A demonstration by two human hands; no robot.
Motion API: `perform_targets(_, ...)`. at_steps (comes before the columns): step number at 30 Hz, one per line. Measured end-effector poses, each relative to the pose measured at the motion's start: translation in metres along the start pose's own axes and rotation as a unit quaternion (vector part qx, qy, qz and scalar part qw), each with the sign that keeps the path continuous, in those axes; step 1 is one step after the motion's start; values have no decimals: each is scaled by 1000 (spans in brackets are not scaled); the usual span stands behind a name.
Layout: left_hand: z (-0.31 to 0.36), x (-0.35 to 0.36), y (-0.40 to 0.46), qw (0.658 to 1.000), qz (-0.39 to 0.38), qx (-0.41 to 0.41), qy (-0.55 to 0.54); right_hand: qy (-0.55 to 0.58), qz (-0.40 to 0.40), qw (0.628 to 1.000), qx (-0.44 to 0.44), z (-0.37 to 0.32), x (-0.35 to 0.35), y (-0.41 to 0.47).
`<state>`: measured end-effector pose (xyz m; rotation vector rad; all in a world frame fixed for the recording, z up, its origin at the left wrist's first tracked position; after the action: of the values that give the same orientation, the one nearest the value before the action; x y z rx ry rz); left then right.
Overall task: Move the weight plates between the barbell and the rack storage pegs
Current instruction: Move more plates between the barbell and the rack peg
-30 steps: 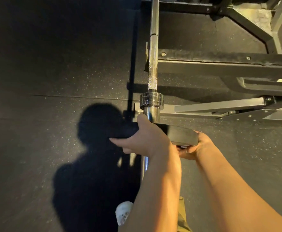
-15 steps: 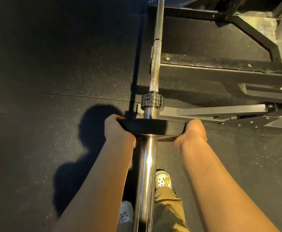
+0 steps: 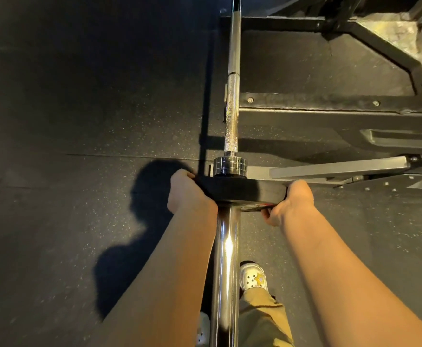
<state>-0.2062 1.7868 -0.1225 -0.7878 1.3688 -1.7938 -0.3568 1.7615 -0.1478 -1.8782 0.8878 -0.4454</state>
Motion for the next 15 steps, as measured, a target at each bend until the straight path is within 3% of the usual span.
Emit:
perform_targets(3,5,1,8,1000,24,-16,-8,-32,11,999,-11,-1,6,2)
perform_targets(8,22,6,22,999,-13,-18,32,-43,34,998,-40,-4,25,12)
perform_targets(11,30,15,32,998,1,-12,55,-84,-8,994,-71,-13,33,11)
perform_targets(15,29,19,32,997,19,-4,70,-58,51,997,-24,-17,30,13)
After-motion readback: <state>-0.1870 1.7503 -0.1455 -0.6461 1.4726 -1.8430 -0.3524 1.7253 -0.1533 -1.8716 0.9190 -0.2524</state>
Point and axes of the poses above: each hand's wrist, its own y-axis towards the middle knuckle, its own x-axis out of the palm, z = x × y, the point moved 1 cm from there along y, towards the middle knuckle, and after that the axes turned 9 degrees about -x, right-handed, at the moved point
